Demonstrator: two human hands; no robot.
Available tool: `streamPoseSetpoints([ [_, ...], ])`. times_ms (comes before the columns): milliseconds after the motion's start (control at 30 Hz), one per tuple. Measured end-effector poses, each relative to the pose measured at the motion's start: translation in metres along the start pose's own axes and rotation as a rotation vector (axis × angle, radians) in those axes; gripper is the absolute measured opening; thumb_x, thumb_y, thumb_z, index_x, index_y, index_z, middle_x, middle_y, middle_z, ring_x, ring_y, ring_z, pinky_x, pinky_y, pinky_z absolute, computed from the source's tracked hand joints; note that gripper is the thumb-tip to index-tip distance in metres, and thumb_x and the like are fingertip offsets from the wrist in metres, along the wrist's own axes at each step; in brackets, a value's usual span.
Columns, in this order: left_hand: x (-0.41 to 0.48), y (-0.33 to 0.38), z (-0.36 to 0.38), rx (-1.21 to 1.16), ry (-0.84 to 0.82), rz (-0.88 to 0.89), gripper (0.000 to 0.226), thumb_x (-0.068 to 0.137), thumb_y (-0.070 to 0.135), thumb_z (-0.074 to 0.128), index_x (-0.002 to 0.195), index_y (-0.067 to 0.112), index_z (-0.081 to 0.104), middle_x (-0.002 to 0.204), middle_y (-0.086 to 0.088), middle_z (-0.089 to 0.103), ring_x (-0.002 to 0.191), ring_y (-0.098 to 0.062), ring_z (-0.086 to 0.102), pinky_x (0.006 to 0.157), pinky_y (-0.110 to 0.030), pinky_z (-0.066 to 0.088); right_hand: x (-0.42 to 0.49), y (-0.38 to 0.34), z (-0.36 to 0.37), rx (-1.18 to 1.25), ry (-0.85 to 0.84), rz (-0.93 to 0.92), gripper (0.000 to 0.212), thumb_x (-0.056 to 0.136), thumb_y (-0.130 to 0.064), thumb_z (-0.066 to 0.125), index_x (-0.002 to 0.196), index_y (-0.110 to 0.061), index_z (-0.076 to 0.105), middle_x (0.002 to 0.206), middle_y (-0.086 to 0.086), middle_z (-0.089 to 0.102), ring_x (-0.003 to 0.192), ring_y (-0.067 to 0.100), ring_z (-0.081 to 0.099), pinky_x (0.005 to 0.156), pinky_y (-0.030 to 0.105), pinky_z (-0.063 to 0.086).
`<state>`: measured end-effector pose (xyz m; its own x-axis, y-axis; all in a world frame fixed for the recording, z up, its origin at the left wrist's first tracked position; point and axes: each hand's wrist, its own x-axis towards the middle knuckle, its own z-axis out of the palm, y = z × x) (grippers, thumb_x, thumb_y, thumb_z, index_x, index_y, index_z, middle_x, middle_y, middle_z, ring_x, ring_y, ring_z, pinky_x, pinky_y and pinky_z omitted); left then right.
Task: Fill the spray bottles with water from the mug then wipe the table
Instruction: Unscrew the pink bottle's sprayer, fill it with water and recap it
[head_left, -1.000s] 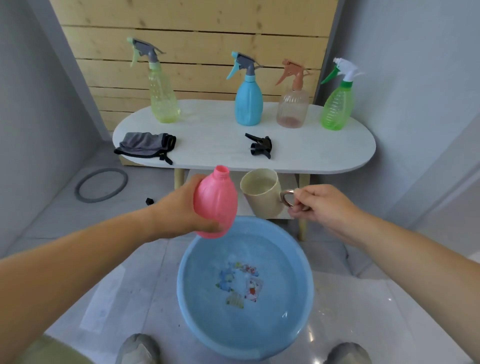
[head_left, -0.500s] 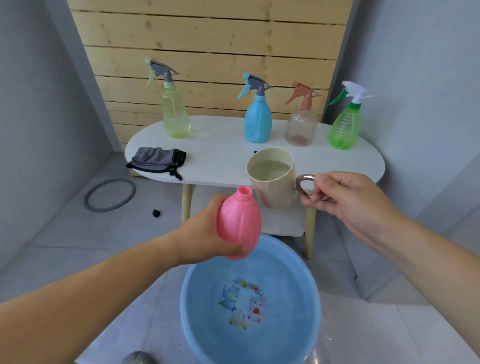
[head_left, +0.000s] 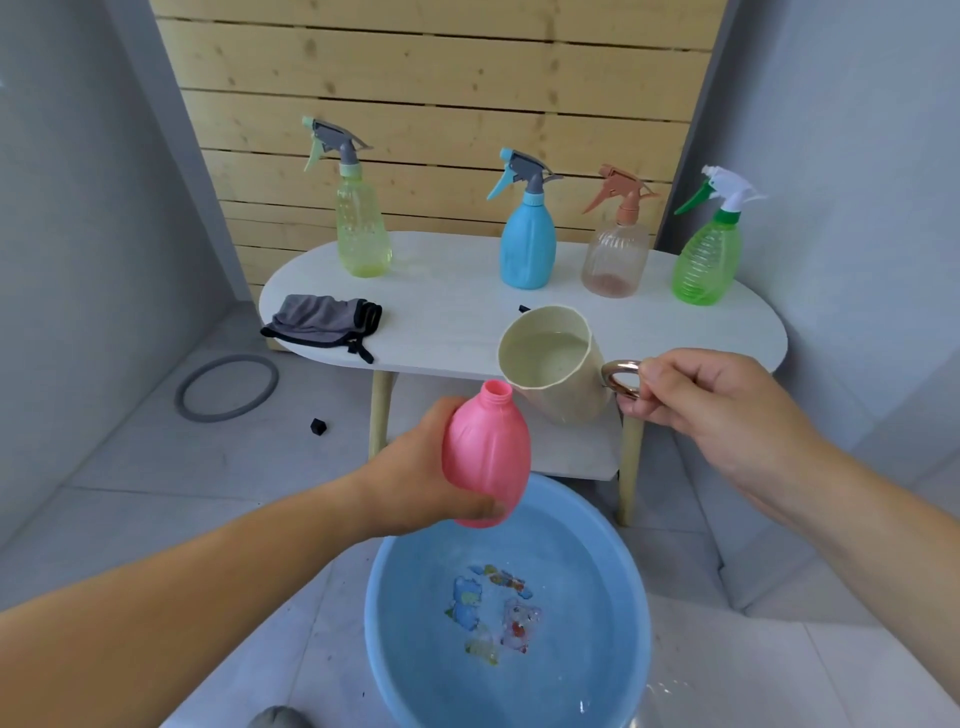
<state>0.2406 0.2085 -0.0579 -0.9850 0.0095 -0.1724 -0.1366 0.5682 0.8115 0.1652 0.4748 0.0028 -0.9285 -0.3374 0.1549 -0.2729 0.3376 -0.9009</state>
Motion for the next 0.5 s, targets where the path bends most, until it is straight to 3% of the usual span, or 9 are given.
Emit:
streamPoseSetpoints([
  [200,-0.0008,-0.0018,-0.0019,0.012,-0.008,0.0,0.093,0.068,0.026,0.094,0.136,0.045,0.034,0.119,0.015,0.059,0.108,-0.01,0.063,0.087,-0.037,0.063,0.0,-0.0013,0.002,-0.048,-0.002,-0.047,0.034,0.082,-0.053,0.052,0.075,-0.025,0.07,0.084,0.001,0.074,0.096,0.026,0.07,0.1,0.055,0.048],
  [500,-0.0013,-0.0025,-0.0013,0.029,-0.004,0.012,0.09,0.069,0.024,0.094,0.133,0.045,0.033,0.117,0.017,0.057,0.105,-0.007,0.062,0.083,-0.03,0.062,-0.0022,-0.0061,0.0024,-0.09,0.007,-0.086,0.031,0.083,-0.05,0.052,0.077,-0.026,0.071,0.083,0.0,0.074,0.094,0.031,0.068,0.096,0.058,0.048],
])
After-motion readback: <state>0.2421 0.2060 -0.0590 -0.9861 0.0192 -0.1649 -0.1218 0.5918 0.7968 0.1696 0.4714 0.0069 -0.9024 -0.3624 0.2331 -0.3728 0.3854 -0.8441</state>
